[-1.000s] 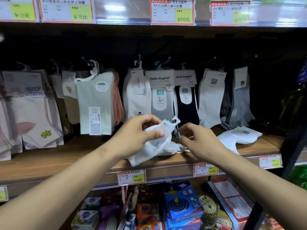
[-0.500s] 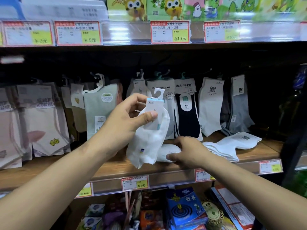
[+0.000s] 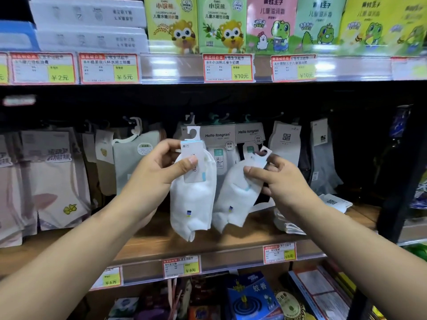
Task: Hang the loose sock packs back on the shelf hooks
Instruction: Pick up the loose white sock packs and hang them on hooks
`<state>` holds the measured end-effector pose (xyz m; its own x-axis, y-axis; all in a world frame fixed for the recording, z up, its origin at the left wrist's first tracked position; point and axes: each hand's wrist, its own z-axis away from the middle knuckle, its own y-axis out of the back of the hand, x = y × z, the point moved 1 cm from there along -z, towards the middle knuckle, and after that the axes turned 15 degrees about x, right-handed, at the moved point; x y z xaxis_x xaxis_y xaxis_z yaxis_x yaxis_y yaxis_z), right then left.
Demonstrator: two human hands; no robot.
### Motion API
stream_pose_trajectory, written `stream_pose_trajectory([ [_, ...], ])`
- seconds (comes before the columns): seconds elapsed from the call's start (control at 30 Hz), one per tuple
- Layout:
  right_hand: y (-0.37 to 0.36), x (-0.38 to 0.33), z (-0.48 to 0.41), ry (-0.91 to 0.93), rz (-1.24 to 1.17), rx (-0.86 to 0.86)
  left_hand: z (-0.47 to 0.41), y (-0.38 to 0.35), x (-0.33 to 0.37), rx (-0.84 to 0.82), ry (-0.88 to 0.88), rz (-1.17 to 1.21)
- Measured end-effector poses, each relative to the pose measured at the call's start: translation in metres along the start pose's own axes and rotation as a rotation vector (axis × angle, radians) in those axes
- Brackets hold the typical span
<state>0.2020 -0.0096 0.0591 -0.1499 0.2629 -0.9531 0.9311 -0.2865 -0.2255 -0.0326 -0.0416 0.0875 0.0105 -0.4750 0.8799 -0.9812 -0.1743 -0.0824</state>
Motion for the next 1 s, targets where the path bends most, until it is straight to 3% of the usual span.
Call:
stream_pose_trajectory([
  [0.2,-0.004,-0.018,0.004,-0.015,-0.151,-0.014,0.000,0.001,0.004,-0.005,0.064,0.110],
  [0.67,-0.023,-0.012,0.011,0.081,0.117,-0.134,-0.002,0.012,0.006,0.063,0.160,0.077],
  [1.0,-0.022,-0.007,0.010,0.134,0.129,-0.021,-0.024,-0.011,-0.008,0.135,0.091,-0.037],
])
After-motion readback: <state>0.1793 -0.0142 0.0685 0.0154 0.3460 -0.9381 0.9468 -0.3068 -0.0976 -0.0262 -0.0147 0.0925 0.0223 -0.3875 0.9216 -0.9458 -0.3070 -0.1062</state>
